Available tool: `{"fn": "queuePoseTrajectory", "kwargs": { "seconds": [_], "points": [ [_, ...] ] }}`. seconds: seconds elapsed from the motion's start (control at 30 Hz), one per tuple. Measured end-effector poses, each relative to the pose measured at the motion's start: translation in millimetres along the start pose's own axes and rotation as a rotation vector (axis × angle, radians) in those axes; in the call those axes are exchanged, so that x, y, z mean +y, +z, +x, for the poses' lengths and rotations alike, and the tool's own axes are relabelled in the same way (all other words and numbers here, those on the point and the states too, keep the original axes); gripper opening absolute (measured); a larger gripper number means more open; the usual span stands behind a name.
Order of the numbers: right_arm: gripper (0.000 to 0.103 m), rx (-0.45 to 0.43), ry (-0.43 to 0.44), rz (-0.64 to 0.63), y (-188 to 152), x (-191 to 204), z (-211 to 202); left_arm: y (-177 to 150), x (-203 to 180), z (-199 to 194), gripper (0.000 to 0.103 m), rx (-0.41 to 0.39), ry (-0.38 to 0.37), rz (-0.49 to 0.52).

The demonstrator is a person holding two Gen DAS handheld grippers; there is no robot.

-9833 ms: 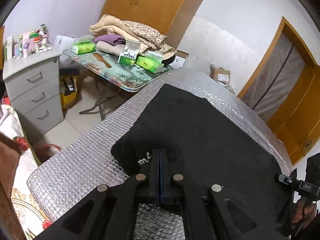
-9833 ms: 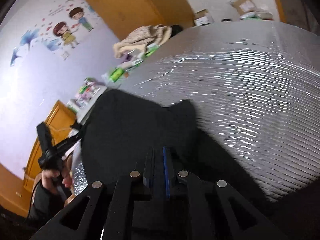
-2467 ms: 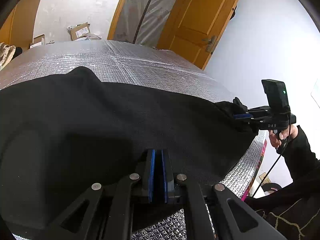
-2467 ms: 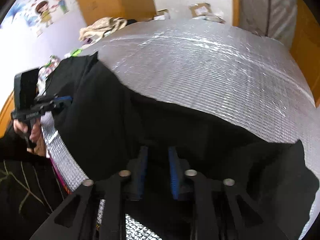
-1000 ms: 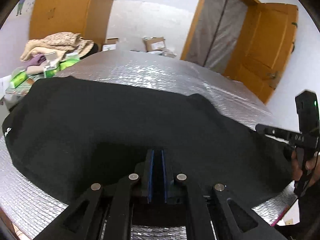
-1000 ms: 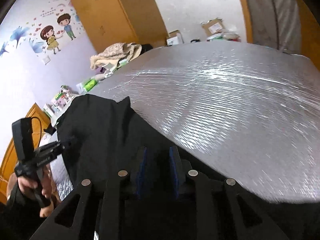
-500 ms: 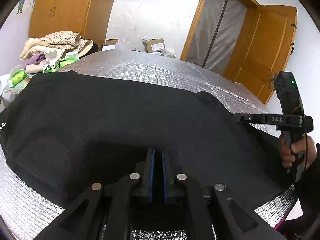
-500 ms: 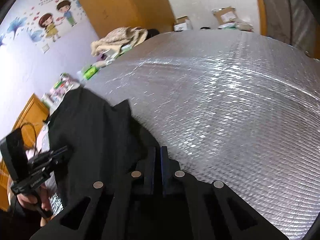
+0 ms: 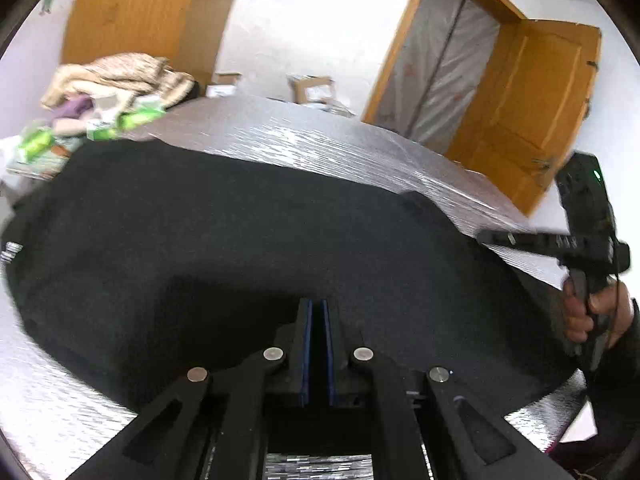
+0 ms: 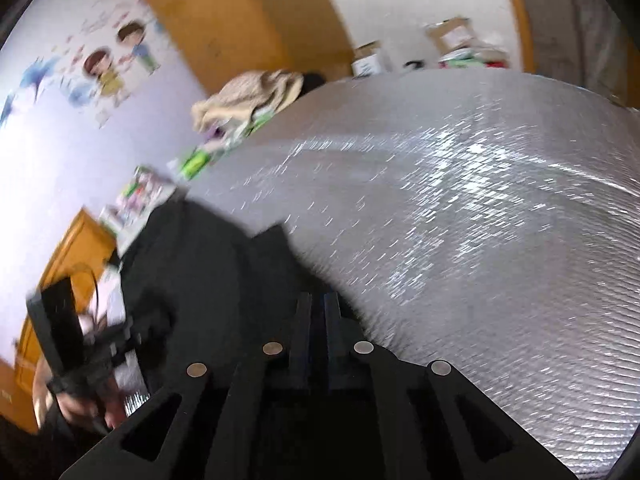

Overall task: Fold clothes
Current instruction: 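Open both grippers and lift away from the folded sweatshirt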

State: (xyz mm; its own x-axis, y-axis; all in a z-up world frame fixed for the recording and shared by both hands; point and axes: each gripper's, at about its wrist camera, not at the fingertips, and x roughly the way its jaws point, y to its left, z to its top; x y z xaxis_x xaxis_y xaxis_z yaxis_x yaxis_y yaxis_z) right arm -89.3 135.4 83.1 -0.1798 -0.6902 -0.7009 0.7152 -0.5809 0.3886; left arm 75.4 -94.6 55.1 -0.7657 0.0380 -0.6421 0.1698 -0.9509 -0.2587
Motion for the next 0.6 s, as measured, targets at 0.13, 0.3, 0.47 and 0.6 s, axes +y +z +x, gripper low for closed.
{"fn": "queuePoseTrajectory", "kwargs": {
  "seconds": [0.13, 0.3, 0.47, 0.6],
  "points": [
    [0.004, 0.026, -0.027, 0.027, -7, -10, 6, 2, 34, -12, 0.006, -0.016, 0.072, -0.083],
    [0.008, -0.052, -0.026, 0.036, -9, -8, -22, 9, 63, -34, 0.005, -0.085, 0.215, -0.141],
    [0.013, -0.050, 0.007, 0.014, -21, -2, -27, 8, 86, -27, 0.004, -0.059, 0.313, -0.193],
    [0.013, -0.052, -0.067, 0.115, -37, -29, -35, 9, 82, -26, 0.004, -0.050, 0.344, -0.170]
  ]
}}
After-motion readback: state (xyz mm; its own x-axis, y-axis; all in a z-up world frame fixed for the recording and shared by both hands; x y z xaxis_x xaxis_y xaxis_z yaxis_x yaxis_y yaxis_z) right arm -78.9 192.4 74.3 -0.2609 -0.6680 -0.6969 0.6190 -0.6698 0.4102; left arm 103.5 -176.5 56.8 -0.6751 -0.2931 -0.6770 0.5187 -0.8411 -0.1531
